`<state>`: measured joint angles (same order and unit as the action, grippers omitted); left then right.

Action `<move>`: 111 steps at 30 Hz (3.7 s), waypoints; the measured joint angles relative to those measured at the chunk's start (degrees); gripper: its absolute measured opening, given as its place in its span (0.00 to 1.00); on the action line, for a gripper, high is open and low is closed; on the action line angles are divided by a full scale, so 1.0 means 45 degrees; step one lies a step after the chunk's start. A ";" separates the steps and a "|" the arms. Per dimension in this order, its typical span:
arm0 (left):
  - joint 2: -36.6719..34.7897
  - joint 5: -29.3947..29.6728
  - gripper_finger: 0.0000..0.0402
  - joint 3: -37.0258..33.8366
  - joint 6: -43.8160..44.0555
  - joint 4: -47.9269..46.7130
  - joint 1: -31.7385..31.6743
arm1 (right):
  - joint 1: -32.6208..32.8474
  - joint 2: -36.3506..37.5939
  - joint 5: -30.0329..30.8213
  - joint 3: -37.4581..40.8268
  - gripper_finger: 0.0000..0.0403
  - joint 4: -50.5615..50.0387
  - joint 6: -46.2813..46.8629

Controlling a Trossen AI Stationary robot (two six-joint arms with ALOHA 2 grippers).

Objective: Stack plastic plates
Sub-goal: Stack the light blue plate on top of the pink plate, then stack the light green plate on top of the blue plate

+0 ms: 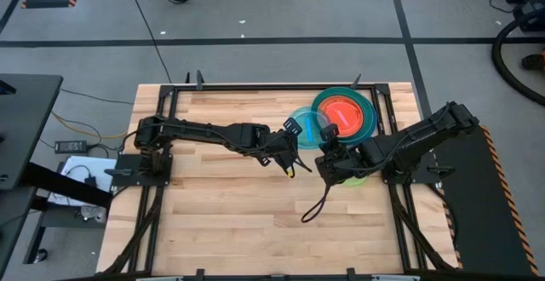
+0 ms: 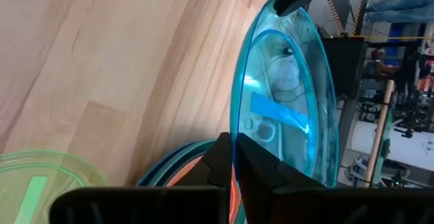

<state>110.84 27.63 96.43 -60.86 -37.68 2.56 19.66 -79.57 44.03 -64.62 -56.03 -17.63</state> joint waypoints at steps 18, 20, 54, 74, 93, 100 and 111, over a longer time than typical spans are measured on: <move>0.0002 0.0279 0.18 0.0002 0.0042 0.0818 0.0165 | 0.0000 0.0000 -0.0453 0.0001 0.06 0.0071 0.0128; 0.0007 0.0277 0.23 -0.0001 0.0044 0.0840 0.0220 | 0.0000 0.0000 -0.0466 0.0000 0.06 0.0067 0.0204; -0.4841 0.1180 0.26 -0.6406 0.7768 0.2113 0.2276 | -0.3778 0.0015 -0.1826 0.2036 0.06 -0.0323 0.6434; -0.9156 0.0919 0.26 -1.1762 0.9701 0.5810 0.2021 | -0.7697 0.0000 -0.3193 0.3537 0.06 0.1969 0.5543; -1.3834 0.0537 0.26 -1.5880 1.2007 0.9237 0.1873 | -0.8223 0.0000 -0.4452 0.4612 0.20 0.3167 0.4780; -1.4444 0.0538 0.26 -1.6717 1.2067 1.0797 0.2180 | -0.8033 0.0004 -0.4831 0.2961 0.32 0.1142 0.5757; -1.4555 0.0540 0.26 -1.7167 1.3240 1.1184 0.2266 | -0.6207 0.0010 -0.8092 0.2812 0.33 0.0726 1.1691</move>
<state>45.34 30.05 19.18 -1.28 12.64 12.75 -8.27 -79.53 7.62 -51.96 -52.76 34.98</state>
